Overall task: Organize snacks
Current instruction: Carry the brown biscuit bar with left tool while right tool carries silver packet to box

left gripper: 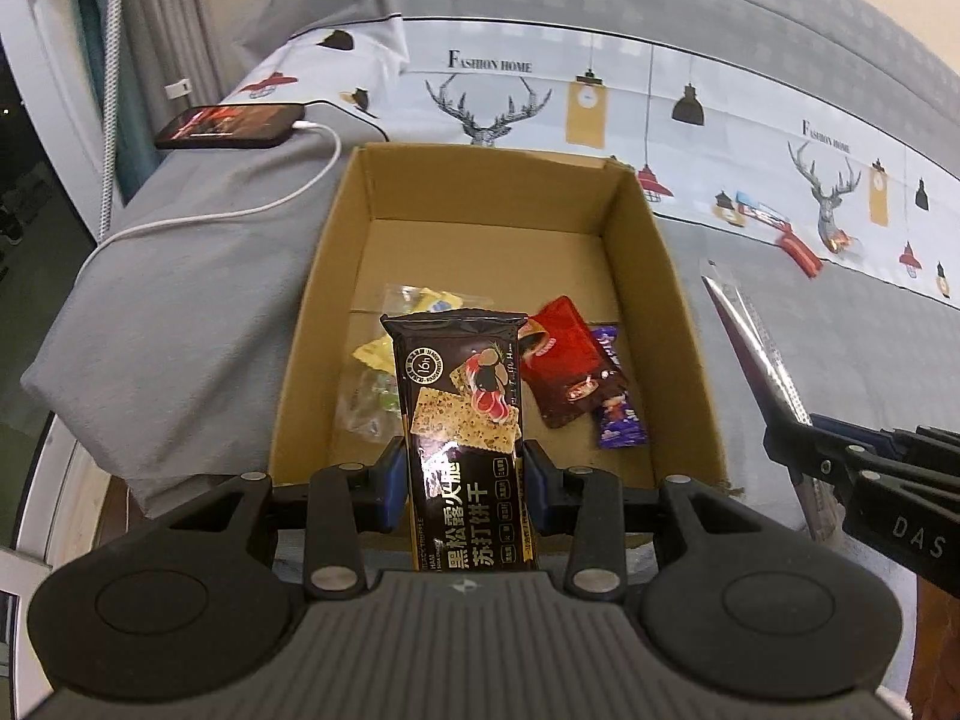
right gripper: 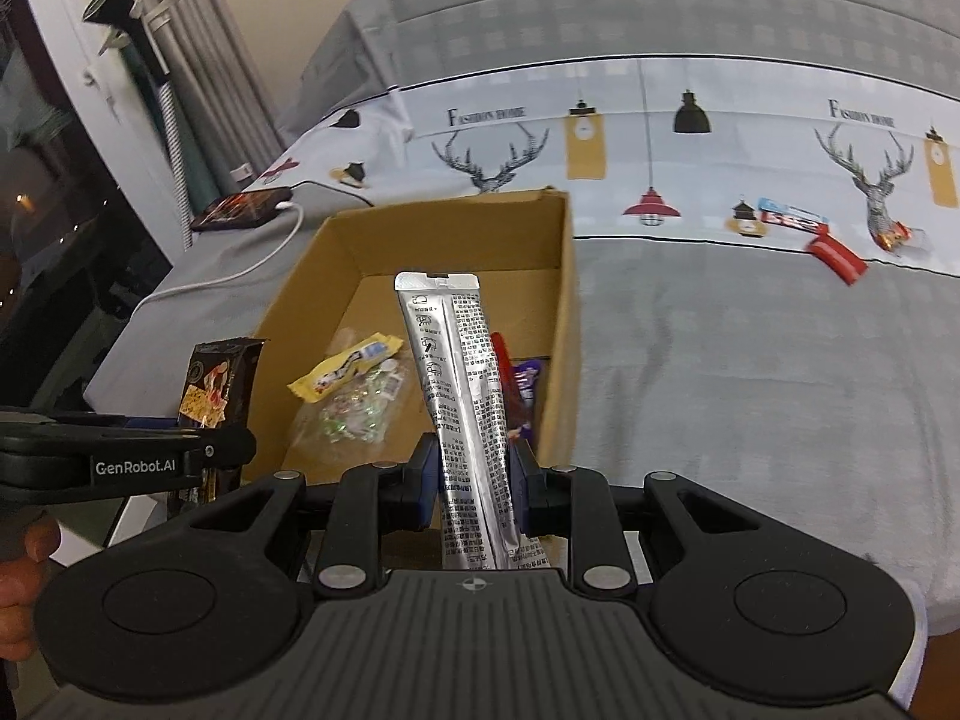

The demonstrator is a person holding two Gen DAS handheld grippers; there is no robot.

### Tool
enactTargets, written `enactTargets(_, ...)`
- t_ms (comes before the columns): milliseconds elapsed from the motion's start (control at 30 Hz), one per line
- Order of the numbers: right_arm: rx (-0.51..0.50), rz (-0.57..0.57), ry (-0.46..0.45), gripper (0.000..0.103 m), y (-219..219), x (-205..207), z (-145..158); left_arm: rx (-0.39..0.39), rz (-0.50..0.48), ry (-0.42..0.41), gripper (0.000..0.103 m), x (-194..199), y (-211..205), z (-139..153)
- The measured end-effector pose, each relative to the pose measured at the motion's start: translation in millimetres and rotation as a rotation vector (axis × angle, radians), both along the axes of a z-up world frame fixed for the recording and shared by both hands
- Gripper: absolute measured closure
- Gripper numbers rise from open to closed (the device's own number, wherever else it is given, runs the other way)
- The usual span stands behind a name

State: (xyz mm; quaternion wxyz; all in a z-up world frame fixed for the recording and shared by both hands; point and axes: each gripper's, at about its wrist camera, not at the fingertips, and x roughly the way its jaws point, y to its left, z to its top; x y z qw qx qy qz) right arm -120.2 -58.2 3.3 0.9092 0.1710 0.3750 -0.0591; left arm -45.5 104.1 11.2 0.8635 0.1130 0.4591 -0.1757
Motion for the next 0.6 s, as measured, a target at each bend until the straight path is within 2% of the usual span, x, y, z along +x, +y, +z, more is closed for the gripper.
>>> enactTargets(600, -0.023, 0.039, 0.032, 0.077, 18, 17, -3, -0.004, 0.027, 0.002, 0.060, 14, 11, -4)
